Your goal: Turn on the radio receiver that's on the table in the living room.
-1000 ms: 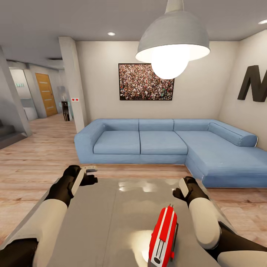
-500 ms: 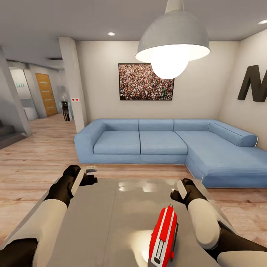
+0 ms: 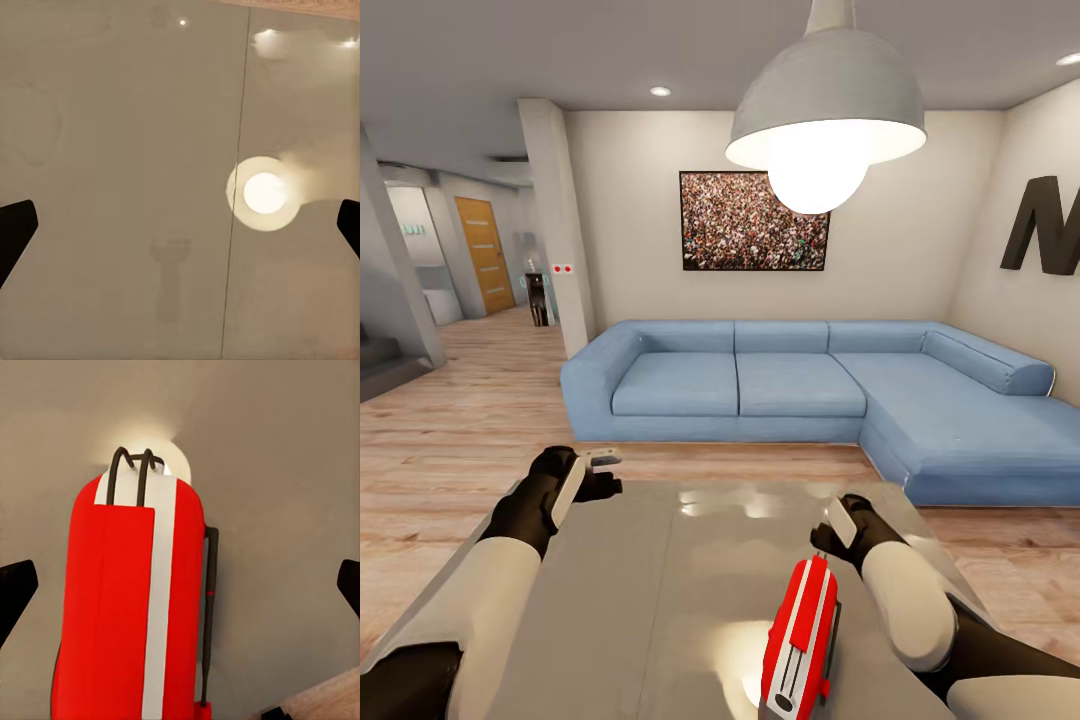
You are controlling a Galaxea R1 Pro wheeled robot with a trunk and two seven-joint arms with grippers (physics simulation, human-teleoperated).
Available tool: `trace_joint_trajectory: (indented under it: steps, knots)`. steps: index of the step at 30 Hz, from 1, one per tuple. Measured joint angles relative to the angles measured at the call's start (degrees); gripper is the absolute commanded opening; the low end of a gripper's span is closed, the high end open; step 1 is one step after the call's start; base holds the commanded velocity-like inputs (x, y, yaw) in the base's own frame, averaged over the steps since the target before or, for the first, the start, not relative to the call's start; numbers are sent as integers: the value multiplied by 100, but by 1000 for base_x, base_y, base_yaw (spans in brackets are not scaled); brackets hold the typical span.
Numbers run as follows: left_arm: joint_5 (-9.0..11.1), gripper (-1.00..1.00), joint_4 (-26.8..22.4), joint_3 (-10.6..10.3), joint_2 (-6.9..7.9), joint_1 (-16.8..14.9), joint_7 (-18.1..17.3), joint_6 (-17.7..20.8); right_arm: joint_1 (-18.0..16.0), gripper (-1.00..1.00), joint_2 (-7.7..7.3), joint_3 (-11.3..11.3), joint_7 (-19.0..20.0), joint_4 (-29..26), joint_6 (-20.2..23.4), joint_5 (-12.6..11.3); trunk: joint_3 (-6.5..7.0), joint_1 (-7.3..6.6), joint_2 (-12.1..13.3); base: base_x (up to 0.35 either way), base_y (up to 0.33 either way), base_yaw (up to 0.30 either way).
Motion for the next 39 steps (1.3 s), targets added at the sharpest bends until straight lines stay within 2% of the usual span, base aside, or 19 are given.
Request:
trace_joint_trajectory:
  steps: [13, 24, 26, 31, 39]
  knots:
    - [0, 100, -3, 5, 4, 68, 0, -9, 0, 100, -30, -9, 31, 103, -45, 3, 0, 0, 0, 0, 0, 0]
    - [0, 100, -3, 3, 18, 85, -2, -10, 7, 100, -8, -3, 35, 393, -247, 3, 0, 0, 0, 0, 0, 0]
    - [0, 100, -3, 2, 23, 87, -1, -9, 9, 100, -13, -2, 37, 659, -348, -3, 0, 0, 0, 0, 0, 0]
    - [0, 100, -3, 1, 24, 88, 0, -10, 9, 100, -16, -1, 49, 719, -455, -4, 0, 0, 0, 0, 0, 0]
    - [0, 100, -3, 1, 24, 88, 0, -10, 9, 100, -25, -4, 291, 752, -500, 4, 0, 0, 0, 0, 0, 0]
